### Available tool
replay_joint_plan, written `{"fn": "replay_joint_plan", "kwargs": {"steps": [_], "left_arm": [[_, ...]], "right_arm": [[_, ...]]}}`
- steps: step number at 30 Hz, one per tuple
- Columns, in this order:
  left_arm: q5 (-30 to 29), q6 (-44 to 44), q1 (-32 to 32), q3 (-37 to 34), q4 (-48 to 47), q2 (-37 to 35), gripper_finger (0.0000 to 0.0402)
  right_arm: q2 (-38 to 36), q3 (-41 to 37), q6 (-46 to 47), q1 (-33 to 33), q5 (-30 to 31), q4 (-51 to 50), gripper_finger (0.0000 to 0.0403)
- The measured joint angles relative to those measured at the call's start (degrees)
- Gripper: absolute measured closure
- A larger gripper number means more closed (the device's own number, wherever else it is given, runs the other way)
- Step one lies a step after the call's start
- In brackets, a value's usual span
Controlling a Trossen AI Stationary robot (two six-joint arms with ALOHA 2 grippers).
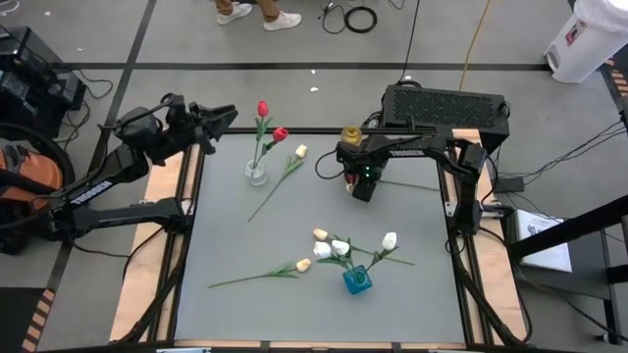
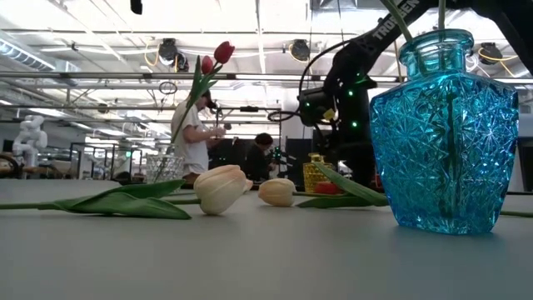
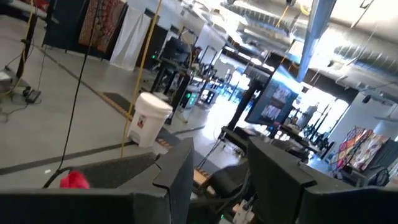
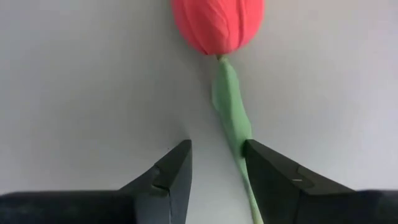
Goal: Sort flowers into vase by color
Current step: Put the red tulip into the transparent vase
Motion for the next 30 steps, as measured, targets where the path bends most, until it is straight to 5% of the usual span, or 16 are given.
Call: {"fn": "replay_joint_plan", "kwargs": {"steps": [30], "left_arm": [[0.02, 0.00, 0.00, -0.02, -3.49, 0.00, 0.0246]], "right_arm": [[0.29, 3.63, -2.58, -4.24, -0.84, 3.49, 0.0261]]}}
